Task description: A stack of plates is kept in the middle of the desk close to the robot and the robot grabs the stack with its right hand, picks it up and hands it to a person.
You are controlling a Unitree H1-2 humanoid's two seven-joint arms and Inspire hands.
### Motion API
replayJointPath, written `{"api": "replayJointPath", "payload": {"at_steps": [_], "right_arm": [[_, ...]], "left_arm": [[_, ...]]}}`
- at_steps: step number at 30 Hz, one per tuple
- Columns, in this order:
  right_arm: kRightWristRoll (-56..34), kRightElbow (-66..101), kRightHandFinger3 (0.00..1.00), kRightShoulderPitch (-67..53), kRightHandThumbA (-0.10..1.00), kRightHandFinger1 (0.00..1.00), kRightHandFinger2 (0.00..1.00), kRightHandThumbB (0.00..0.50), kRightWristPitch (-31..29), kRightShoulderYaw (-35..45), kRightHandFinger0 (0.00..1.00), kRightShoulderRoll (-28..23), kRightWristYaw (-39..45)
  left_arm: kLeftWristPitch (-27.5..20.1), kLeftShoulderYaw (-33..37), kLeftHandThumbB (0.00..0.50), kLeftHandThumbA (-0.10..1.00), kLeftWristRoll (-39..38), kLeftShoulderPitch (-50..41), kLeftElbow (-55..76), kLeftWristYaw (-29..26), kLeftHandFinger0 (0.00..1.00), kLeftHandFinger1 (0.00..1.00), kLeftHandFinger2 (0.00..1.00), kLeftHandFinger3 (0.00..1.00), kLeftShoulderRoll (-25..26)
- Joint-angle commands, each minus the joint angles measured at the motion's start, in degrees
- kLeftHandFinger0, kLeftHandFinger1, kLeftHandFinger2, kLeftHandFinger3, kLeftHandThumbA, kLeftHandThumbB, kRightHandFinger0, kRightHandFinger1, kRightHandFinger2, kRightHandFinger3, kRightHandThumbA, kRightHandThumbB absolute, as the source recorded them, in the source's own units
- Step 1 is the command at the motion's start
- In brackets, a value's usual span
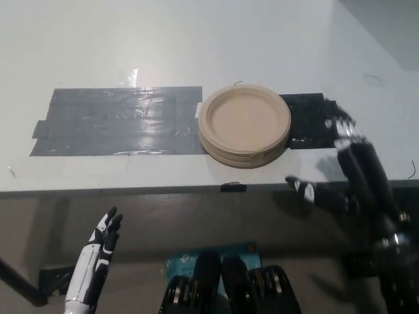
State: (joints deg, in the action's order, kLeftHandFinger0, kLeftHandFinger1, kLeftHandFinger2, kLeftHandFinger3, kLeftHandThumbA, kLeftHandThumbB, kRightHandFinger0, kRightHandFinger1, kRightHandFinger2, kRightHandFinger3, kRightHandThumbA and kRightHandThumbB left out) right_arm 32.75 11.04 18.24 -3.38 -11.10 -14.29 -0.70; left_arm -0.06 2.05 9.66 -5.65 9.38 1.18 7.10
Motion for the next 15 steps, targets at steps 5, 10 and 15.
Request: {"api": "replayJointPath", "payload": {"at_steps": [5, 10, 15], "right_arm": [[6.88, -9.57, 1.00, 8.91, 0.97, 1.00, 1.00, 0.402, -0.73, -3.87, 1.00, -4.16, 3.37], [9.48, -14.30, 1.00, 11.60, 0.94, 1.00, 1.00, 0.430, -1.67, -6.23, 1.00, -4.86, 2.18], [11.64, -18.61, 1.00, 13.33, 0.96, 1.00, 1.00, 0.465, -3.43, -7.98, 1.00, -5.01, -0.11]], "left_arm": [[-1.17, -0.18, 0.000, 1.00, 1.11, 0.84, 2.24, -0.27, 1.00, 1.00, 1.00, 1.00, 0.51], [-1.20, -0.23, 0.001, 1.00, 1.45, 1.34, 2.02, -0.21, 1.00, 1.00, 1.00, 1.00, 0.73], [-0.93, -0.21, 0.000, 1.00, 1.22, 1.95, 1.94, -0.02, 1.00, 1.00, 1.00, 1.00, 0.60]]}}
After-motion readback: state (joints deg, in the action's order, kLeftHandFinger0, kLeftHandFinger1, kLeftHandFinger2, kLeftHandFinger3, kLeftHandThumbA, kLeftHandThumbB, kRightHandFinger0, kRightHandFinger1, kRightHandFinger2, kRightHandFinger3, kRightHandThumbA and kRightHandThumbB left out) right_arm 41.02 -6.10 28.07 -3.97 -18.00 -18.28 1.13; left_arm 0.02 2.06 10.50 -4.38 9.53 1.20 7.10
